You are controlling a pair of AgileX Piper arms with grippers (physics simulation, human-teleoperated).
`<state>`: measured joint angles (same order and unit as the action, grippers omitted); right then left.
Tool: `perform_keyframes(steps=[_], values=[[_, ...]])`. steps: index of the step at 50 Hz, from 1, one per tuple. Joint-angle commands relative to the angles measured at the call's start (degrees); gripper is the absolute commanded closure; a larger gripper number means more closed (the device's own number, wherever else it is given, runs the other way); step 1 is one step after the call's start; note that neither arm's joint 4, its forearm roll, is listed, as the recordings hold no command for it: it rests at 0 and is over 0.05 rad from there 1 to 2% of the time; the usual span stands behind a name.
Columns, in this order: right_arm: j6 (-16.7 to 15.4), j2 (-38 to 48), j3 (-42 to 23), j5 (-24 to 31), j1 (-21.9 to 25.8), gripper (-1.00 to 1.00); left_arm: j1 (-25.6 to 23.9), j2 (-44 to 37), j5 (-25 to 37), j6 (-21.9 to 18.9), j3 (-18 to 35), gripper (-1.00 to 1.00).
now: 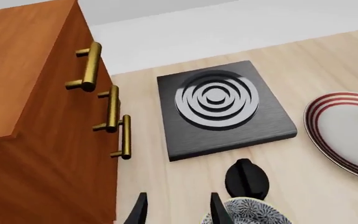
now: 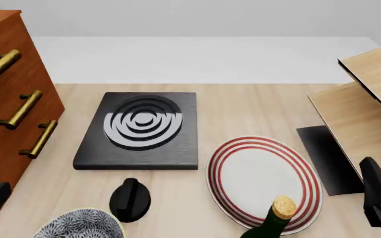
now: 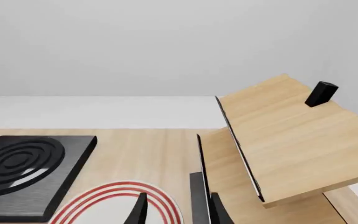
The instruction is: Pick up the akita bowl and put it on the plate.
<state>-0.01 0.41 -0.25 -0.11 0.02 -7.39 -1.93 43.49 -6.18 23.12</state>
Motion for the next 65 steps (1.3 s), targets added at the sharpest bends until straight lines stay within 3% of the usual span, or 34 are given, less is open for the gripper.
perform_keyframes(steps=[1,15,23,27,37,65], values=[[0.0,0.0,0.0,0.0,0.01,-1.0,-1.17,0.67,8.19,-0.02,4.95,-1.0],[0.0,-0.01,0.0,0.0,0.0,-1.0,-4.59,0.06,15.36,1.06,7.82,-1.0],[-0.01,-0.02,0.0,0.0,0.0,-1.0,-6.12,0.75,18.23,0.46,5.78,-1.0],[0.01,0.01,0.0,0.0,-0.01,-1.0,-6.4,1.02,18.18,-0.73,5.66,-1.0],[-0.01,0.0,0.0,0.0,-0.01,-1.0,-9.31,1.38,18.21,0.4,1.76,-1.0],[-0.01,-0.01,0.0,0.0,0.0,-1.0,-11.29,1.7,17.55,1.64,-4.11,-1.0]])
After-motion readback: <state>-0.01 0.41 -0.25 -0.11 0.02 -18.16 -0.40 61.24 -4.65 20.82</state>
